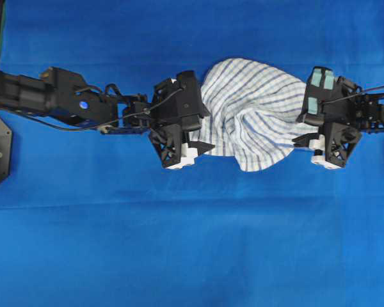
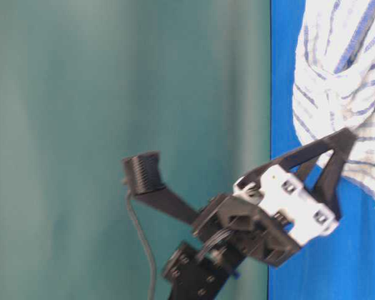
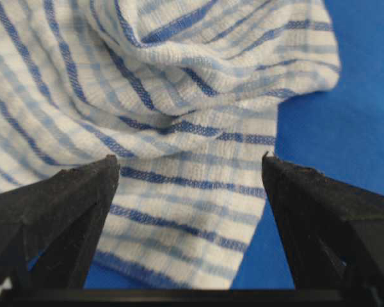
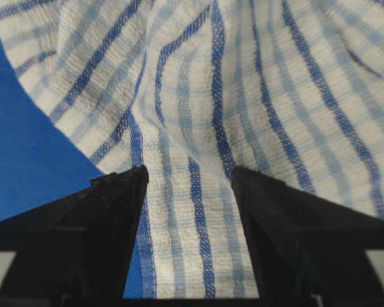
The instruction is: Lift the towel with both arms.
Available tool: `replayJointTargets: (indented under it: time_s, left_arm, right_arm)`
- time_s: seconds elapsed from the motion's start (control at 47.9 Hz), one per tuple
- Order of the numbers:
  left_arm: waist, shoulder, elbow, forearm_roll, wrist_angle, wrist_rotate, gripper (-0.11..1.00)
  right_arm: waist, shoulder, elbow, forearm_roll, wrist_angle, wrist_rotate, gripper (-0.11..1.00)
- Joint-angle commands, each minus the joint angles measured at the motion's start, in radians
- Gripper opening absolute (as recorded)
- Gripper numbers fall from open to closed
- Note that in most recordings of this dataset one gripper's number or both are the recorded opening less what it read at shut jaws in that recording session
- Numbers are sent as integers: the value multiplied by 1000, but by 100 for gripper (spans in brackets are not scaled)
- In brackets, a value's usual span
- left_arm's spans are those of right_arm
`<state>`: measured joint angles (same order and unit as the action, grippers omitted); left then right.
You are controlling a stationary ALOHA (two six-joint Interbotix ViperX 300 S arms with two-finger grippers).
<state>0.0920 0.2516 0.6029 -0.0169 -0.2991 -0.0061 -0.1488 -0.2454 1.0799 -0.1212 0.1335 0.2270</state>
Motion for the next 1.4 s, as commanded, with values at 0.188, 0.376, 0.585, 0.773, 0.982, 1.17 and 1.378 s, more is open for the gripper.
replayJointTargets:
  time_s: [0.188,0.376,0.585,0.773,0.982,1.17,1.378]
  left_arm:
    - [-2,60,-58,-2,-26,-2,88]
    - [3,80,-61,-3,-23,0,86]
    - [28,94,-67,-2,-12,3,55]
    - [54,87,-67,-3,5,5,4]
    - [54,57,-66,-2,40,12,3]
    - [57,-49,-58,-2,120,20,3]
    - [57,-193,-52,-2,221,35,3]
  right_arm:
    - [3,87,-12,2,-63,2,60]
    - [3,97,-12,-3,-104,0,59]
    - [2,97,-12,-5,-120,-5,30]
    - [3,91,-9,-5,-118,-5,0]
    - [3,72,-17,-5,-115,0,0]
    - [2,-11,-41,-5,-66,0,0]
    - [3,-166,-103,-5,78,-9,0]
